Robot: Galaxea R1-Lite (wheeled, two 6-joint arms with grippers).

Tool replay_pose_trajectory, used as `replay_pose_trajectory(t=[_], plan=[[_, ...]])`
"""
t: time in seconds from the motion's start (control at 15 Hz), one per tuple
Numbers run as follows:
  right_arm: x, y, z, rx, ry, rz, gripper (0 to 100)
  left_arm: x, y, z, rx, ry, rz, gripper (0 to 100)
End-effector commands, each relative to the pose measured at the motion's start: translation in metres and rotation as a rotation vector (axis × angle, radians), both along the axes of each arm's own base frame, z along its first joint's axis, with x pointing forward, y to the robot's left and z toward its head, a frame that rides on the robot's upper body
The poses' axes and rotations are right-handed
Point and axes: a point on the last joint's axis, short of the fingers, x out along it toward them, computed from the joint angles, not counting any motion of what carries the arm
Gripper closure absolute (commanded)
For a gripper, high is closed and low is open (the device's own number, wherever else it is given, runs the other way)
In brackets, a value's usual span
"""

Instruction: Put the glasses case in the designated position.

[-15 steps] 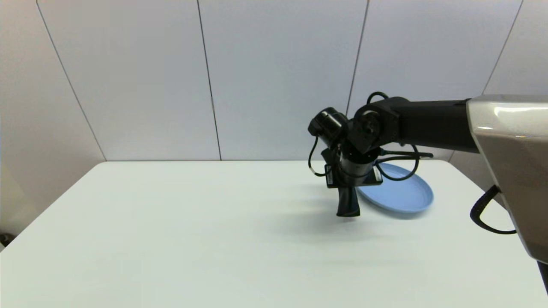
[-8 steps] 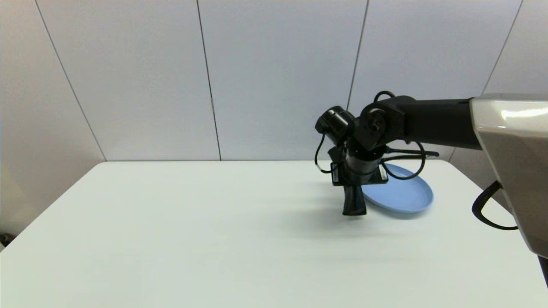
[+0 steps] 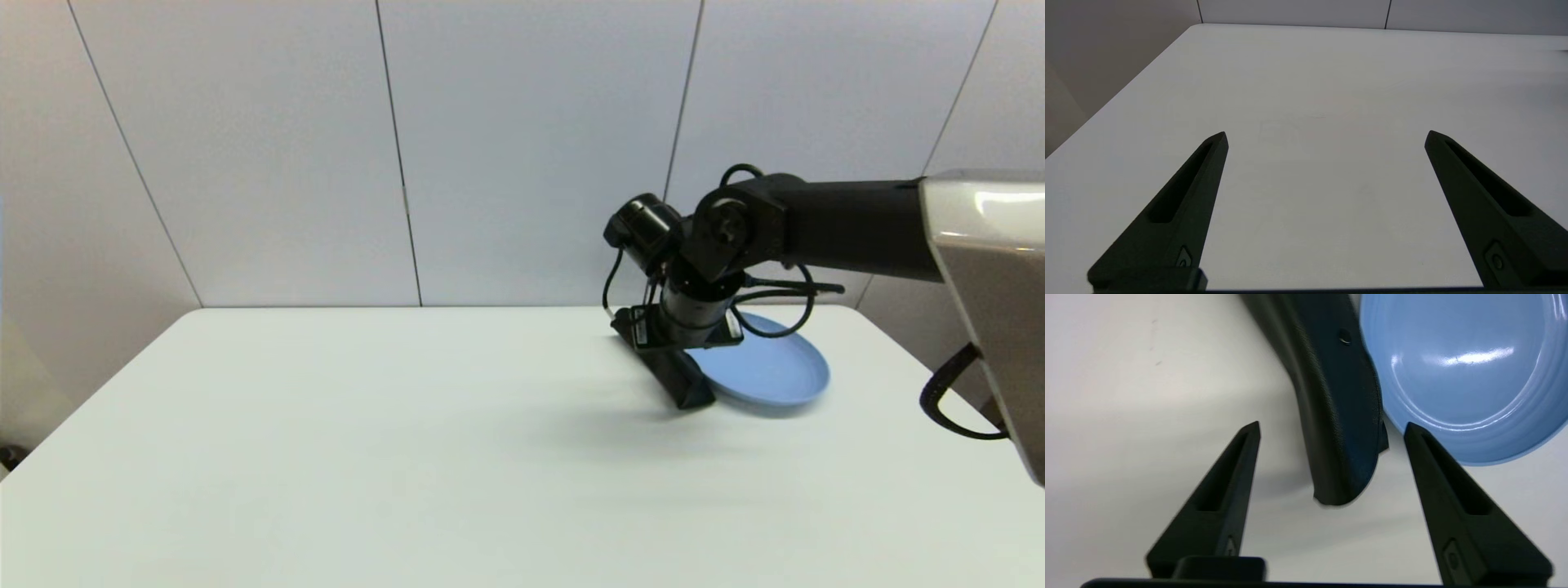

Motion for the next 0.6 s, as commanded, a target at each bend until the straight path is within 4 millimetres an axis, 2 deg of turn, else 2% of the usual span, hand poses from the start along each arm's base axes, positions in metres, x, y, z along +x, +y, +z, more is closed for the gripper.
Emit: replay_pose_trajectory(t=[0.07,0.2,0.33,0.6], plan=[[-0.063,-0.035,0.055,-0.018,0.006,0.189,0,0.000,0.000,0.000,0.000,0.001,0.001,0],[-0.112,-0.064,0.079,-0.055,-0.022,0.270,0,0.000,0.000,0.000,0.000,0.001,0.001,0],[-0.157,-0.091,0.094,-0.077,-0.085,0.319,0,0.000,0.000,0.000,0.000,0.001,0.001,0],[-0.227,-0.134,0.108,-0.001,-0.423,0.267,0,0.000,0.000,0.000,-0.002,0.001,0.001,0]])
